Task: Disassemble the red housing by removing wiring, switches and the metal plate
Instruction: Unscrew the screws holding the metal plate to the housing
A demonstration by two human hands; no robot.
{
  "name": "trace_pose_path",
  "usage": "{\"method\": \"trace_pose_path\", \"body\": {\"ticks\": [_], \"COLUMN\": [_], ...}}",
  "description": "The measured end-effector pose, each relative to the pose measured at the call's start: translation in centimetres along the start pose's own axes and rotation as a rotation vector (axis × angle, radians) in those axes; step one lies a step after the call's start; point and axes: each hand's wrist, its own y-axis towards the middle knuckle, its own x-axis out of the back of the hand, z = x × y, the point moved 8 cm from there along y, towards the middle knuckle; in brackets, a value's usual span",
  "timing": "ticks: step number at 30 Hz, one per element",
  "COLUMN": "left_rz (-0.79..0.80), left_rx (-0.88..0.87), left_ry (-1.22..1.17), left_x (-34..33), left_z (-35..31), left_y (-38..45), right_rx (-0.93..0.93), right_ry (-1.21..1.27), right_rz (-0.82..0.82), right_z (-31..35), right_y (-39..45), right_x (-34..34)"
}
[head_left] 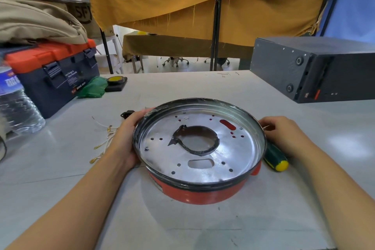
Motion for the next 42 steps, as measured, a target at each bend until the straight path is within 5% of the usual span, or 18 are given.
{"method": "trace_pose_path", "body": {"ticks": [15,21,32,39,42], "left_rz": [0.016,0.01,0.008,-0.014,-0.028], "left_rx": [-0.01,-0.02,-0.046,-0.005,-0.015], "left_ry": [-0.002,0.01,0.041,0.029,0.022], "left_x": [-0.4,-0.6,-0.7,-0.3,-0.2], "left_z": [0.0,-0.2,-0.4,-0.3,-0.3], "left_y": [-0.3,-0.6,-1.0,-1.0,-1.0], "right_rx": [-0.1,-0.035,-0.005,0.155,0.228], "right_ry": [-0.107,0.111,0.865,0.905,0.861], "right_rz": [-0.184,-0.305,-0.433,-0.357,-0.165], "right_z": [-1.5,-1.4,0.5,6.0,9.3], "right_y": [0.6,0.4,-1.4,-2.2,-2.3], "right_x": [0.8,1.7,3.1,3.4,2.1]}}
